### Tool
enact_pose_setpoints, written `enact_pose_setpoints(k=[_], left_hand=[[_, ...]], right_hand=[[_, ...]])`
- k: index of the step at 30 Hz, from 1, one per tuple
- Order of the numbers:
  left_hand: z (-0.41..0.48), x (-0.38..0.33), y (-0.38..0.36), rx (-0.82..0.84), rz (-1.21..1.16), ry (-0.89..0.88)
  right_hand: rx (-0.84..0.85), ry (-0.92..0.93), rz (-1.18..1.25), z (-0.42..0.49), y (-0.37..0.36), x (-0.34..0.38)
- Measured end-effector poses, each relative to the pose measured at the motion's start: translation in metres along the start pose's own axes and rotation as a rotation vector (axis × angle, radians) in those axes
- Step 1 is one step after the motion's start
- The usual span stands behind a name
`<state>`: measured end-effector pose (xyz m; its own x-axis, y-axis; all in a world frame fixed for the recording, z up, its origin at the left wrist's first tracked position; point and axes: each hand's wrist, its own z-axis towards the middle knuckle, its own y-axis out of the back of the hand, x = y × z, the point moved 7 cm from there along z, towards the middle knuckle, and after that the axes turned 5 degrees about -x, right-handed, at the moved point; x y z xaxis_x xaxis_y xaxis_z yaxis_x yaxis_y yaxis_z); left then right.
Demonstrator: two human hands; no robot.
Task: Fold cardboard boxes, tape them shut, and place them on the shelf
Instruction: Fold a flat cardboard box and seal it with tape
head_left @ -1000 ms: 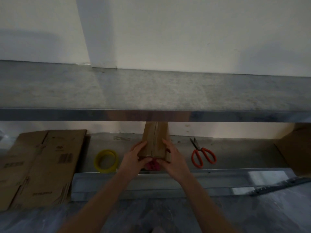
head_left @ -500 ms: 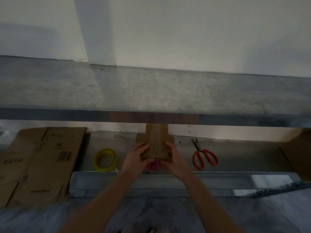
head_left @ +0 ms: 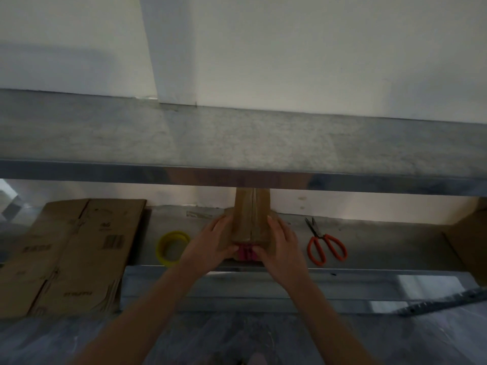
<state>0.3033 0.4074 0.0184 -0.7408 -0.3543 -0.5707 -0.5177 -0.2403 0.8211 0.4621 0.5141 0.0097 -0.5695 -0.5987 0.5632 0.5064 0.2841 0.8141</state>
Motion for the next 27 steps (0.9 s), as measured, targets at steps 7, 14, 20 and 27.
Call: enact_pose_setpoints(k=[7,14,20,27], left_hand=[[-0.043,0.107,0.050,0.001,0.327,-0.018],[-0.059,0.176,0.023,0.230,0.586,-0.148],[-0.048,0.170,0.011,0.150,0.523,-0.392],[-0.058,0.153,0.042,0.204,0.191,-0.352]], right_hand=[[0.055,0.292,-0.087,-0.029,-0.057,0.114],[0.324,-0.051,-0.221,-0.034,-0.172,0.101],[0.064,-0.238,-0.169,-0.027,-0.181,0.095],[0.083,-0.307,0.042,-0.037,-0.149,0.104]])
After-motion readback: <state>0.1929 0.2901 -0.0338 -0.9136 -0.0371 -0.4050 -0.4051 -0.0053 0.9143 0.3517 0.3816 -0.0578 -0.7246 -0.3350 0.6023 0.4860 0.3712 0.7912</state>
